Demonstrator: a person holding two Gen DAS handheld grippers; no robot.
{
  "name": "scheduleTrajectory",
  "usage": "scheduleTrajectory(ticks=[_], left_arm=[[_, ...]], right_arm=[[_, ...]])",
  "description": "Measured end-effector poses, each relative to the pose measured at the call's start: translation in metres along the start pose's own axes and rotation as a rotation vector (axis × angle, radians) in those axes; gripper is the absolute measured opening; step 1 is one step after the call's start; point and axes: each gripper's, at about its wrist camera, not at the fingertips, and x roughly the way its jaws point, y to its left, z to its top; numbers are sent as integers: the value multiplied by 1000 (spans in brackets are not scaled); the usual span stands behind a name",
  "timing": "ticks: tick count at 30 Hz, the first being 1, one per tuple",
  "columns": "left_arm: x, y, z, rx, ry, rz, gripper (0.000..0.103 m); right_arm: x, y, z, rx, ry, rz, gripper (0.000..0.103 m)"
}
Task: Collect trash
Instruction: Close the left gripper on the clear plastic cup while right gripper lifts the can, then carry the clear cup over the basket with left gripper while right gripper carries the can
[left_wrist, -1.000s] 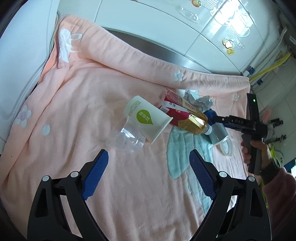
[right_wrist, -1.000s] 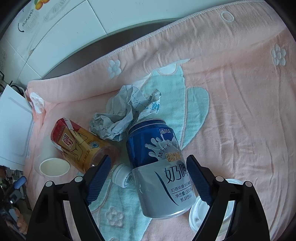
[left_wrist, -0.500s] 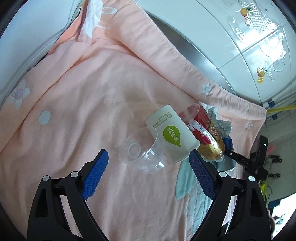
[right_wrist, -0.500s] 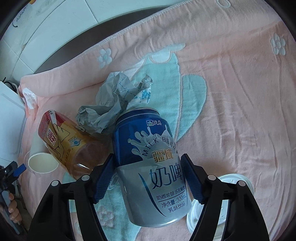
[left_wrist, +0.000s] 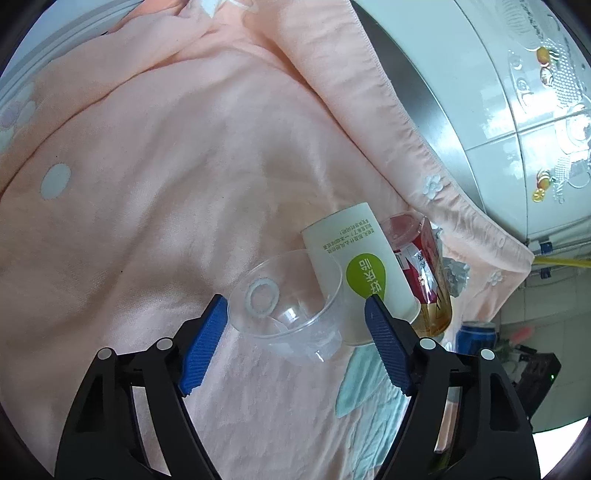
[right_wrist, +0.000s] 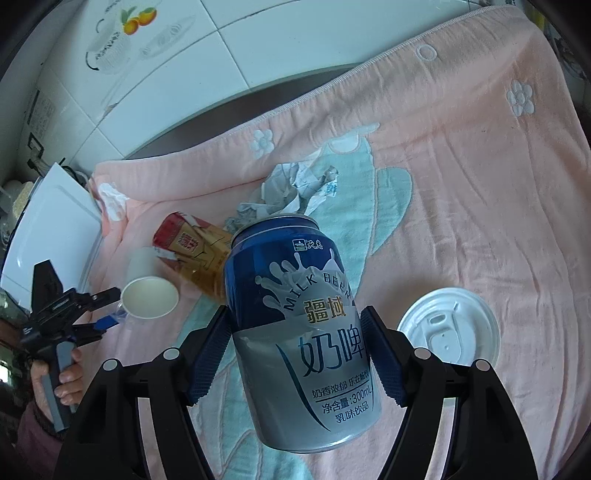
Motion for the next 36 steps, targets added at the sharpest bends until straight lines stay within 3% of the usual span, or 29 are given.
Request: scheduleTrajectory(ticks=[3,7,18,27,36], left_arm=[[5,3,3,-16,1,7,74],[8,3,6,0,-12,29,64],[-24,-1,-17,68,-56,39,63],[-78,-13,-76,146,-83,4,63],[-135,-21,-159,236,-111,-46,63]], right_arm=[[-23,9,-16,-9,-28,20,69],[-49,16,-44,-2,-58,49,69],[-94,18,-107,10,-122,80,69],[-125,39,-166,-61,-138,70,69],[-152,53,-230,-124,-126,67,69]])
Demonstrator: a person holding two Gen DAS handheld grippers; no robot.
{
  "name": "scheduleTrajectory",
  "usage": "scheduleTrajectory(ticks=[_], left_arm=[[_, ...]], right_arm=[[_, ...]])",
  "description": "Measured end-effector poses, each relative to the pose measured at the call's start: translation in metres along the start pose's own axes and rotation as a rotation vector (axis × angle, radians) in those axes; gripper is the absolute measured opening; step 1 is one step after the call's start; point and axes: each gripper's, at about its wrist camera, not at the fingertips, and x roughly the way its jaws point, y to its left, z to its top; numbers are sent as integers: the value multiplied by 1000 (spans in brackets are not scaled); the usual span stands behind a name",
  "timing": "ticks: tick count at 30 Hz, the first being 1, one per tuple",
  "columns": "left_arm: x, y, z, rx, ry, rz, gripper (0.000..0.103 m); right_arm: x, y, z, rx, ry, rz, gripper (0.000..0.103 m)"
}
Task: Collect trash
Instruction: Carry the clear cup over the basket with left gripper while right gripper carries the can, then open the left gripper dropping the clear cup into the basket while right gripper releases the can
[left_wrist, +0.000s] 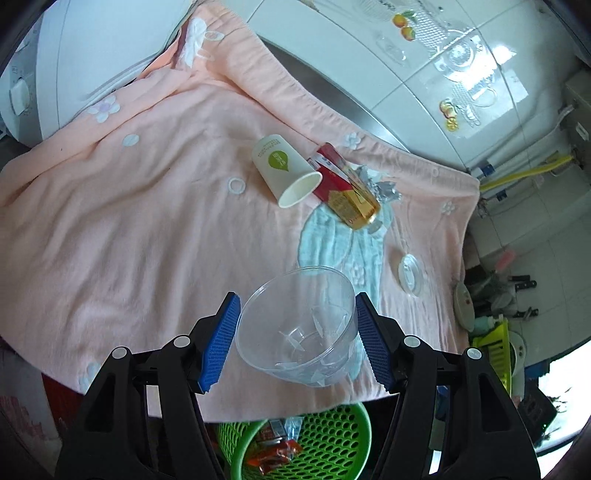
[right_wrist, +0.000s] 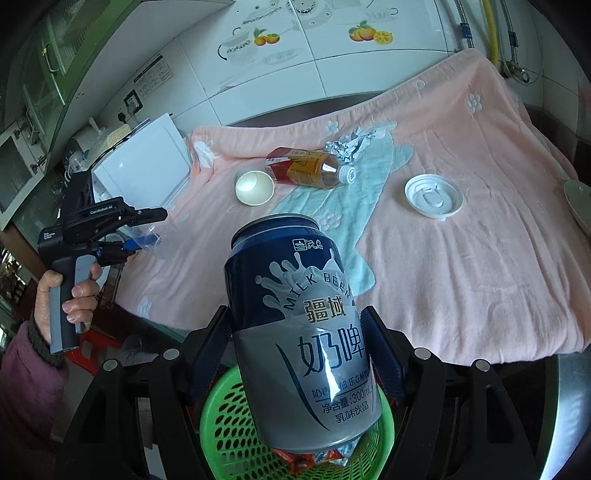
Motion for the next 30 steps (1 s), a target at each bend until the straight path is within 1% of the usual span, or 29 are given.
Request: scheduleTrajectory(ticks=[3,5,7,13,14,15,16,17,23,30], left_arm=[[-18,-11,-26,48,-1,0,63],[-27,-15,-42,63,3,-12,63],[-35,-20,-58,76,7,-20,63],[-42,-35,-94,130,30,-20,63],[-42,-37,-100,138,36,-22,63],[-42,-39,-105,145,42,-21,63],[-40,-41,-110,154,50,-21,63],[-39,-43,-115,162,58,-20,63],[-24,-55,-141,217,115,-10,63],[-3,-68,-165,311,166,51,63]], right_arm=[[-5,4,-17,-1,10,4,69],[-7,6,-30,-2,20,-6,69],[-7,5,-41,9,36,2,69],[-6,1,-64,40,62,5,70],[-8,0,-66,43,58,1,70],[-10,-1,-67,49,57,6,72],[-12,-2,-69,57,55,19,77],[-15,-2,-70,61,47,22,78],[-37,2,-72,22,4,-12,78],[-59,1,-76,4,-38,-56,79]])
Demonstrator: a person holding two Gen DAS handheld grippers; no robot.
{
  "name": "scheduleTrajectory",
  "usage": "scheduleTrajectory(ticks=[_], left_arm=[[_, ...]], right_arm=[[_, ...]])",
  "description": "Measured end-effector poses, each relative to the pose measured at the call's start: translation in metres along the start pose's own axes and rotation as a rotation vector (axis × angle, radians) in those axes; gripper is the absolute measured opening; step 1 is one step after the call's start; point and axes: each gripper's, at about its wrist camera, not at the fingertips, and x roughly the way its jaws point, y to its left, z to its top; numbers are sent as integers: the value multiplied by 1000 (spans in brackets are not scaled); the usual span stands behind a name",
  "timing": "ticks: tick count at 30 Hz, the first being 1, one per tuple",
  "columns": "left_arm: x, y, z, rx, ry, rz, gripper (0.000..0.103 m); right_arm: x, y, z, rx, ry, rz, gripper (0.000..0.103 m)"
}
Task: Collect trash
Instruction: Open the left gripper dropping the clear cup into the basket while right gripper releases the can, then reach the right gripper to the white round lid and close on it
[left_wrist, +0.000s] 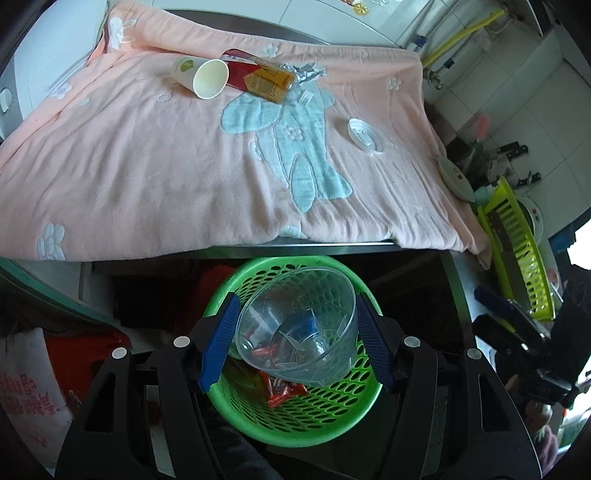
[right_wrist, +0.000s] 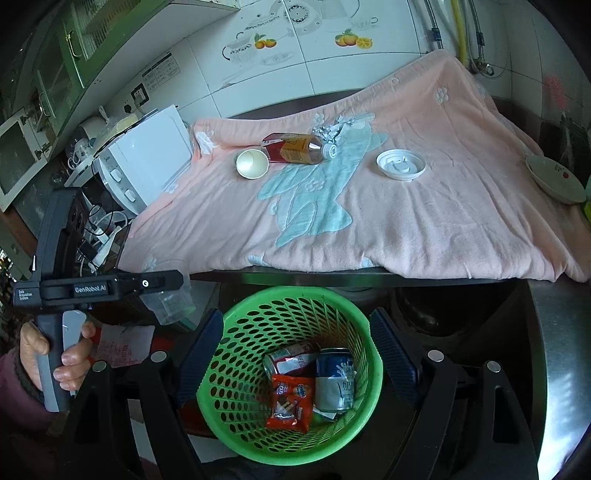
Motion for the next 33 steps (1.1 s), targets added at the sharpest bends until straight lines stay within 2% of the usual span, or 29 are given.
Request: scheduleTrajectory(ticks=[6,9,11,17,26,33], left_arm=[[19,-6,-13,18,69,0,64],[24,-9,-17,19,87,-5,65],[25,-11,-19,25,98,-5,65],[28,-13,-21,25,117,-14,78],[22,-5,-12,7,99,-5,78],[15,4,7,-7,62,18,80]], right_arm=[[-7,-6,-2,17,-14,-13,79],[-10,-7,-1,20,-27,-17,85],[-12,-7,1,18,-34,-17,85],[-13,-7,5,18,-47,-14,87],[-8,-15,16,26,-52,-30,89],[8,-31,39,50,-47,-60,89]])
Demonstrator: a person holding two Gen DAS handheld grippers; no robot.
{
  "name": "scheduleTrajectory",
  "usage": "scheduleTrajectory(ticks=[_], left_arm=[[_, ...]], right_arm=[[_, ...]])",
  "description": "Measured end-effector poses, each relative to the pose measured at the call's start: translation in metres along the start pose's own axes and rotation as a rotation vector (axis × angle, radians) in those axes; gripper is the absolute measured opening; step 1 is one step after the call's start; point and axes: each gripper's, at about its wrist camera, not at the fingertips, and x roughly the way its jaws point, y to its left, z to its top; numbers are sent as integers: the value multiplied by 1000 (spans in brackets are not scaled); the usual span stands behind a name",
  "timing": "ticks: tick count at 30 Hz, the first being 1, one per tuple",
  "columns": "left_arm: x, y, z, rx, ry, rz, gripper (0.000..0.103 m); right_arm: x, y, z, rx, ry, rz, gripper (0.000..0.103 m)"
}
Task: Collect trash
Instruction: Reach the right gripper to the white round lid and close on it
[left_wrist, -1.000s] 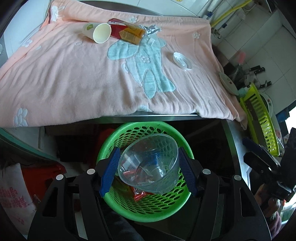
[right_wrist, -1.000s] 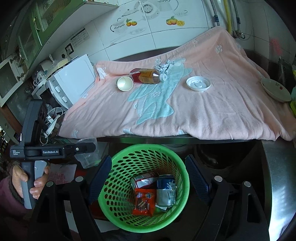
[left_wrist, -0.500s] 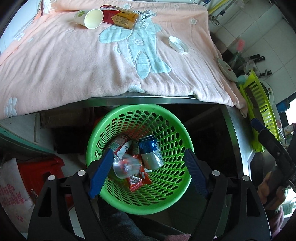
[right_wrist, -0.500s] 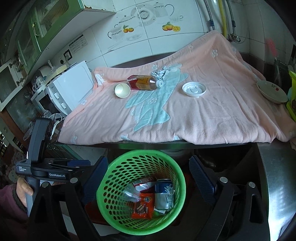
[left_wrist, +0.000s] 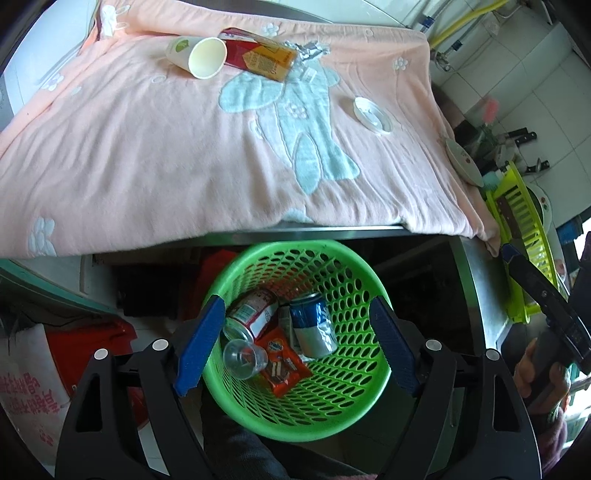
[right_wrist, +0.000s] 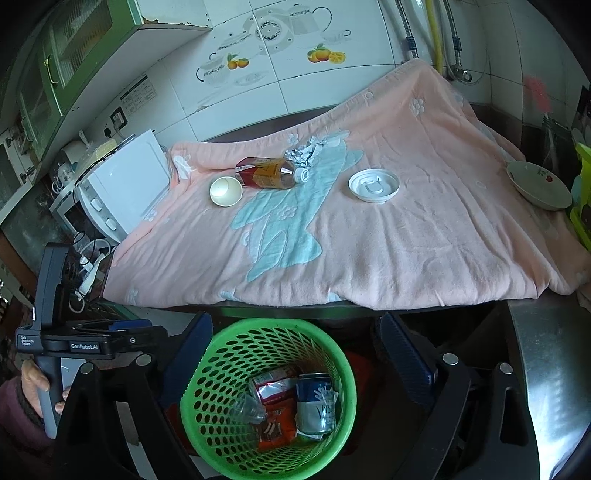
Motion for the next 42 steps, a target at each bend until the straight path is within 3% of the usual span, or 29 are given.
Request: scheduleTrajectory(ticks=[10,21,33,42], left_arm=[[-7,25,43,-35,-47,37,85],[7,54,92,-64,-51,53,85],[25,76,137,-76,-43,62,85],[35,87,156,-82,-37,65,85]], right_arm=[[50,-21,59,-8,28,-51,92],[134,-46,118,-16,100,-124,92],[222,-82,145,31,203,-173,94],[256,-92,161,5,241,-199,94]])
